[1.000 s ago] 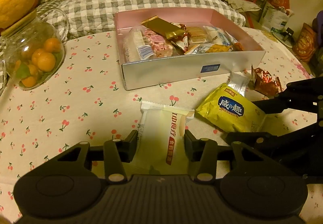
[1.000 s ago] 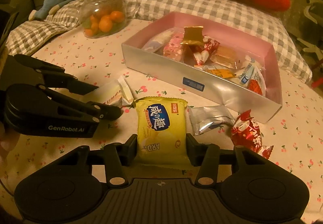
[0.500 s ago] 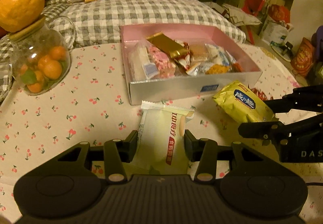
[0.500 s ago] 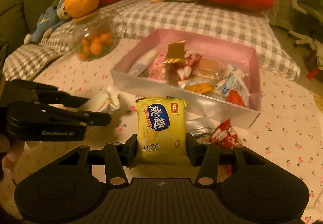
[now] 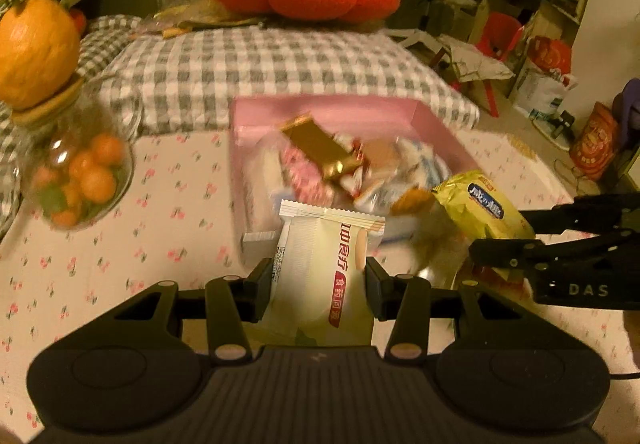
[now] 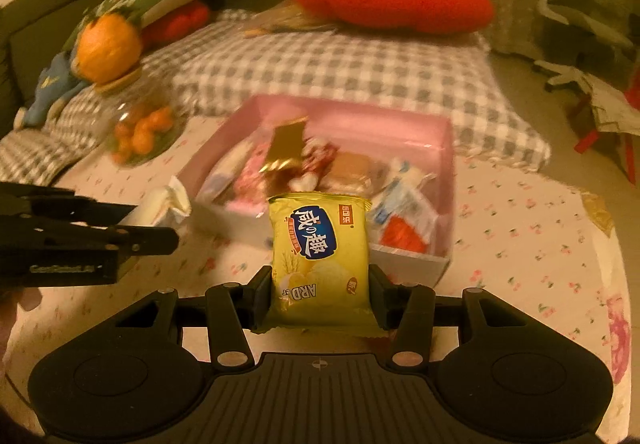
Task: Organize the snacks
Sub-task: 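Lift both held packs and carry them over the pink box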
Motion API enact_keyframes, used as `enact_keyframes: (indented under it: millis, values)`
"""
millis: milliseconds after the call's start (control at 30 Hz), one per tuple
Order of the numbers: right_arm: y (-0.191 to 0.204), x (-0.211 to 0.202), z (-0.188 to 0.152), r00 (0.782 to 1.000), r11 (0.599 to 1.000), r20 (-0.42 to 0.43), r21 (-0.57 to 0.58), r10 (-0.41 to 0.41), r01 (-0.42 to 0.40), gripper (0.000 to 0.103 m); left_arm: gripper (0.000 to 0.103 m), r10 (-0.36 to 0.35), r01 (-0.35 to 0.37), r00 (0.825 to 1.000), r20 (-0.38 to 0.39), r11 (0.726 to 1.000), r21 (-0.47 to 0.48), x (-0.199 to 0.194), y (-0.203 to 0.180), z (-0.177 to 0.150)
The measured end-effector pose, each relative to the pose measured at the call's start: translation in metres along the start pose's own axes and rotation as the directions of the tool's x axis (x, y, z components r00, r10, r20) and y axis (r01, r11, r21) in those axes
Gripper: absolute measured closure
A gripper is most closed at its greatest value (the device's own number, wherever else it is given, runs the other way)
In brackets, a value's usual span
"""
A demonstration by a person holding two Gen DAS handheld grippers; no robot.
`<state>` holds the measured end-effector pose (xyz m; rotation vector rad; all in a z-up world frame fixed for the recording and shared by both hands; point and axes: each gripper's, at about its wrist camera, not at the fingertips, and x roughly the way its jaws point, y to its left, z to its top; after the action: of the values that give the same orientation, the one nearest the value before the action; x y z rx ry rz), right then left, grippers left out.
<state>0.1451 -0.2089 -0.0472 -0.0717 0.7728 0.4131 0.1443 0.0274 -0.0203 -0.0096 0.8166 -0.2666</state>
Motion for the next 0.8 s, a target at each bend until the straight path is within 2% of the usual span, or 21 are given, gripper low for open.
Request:
enact_keyframes:
  millis: [333, 800]
  values:
    - [-0.025, 0.022, 0.028, 0.999, 0.998, 0.021, 0.050, -0.043, 0.041, 0.055, 0.059, -0.048, 0.051, 0.998, 0.043, 0.997, -0.061, 0.027, -0.009, 0.041]
    - [-0.050, 0.061, 0.045, 0.999, 0.996, 0.025, 0.080, -0.048, 0.046, 0.055, 0.059, -0.041, 0.041, 0.999, 0.009, 0.997, -0.063, 0.070, -0.016, 0.055]
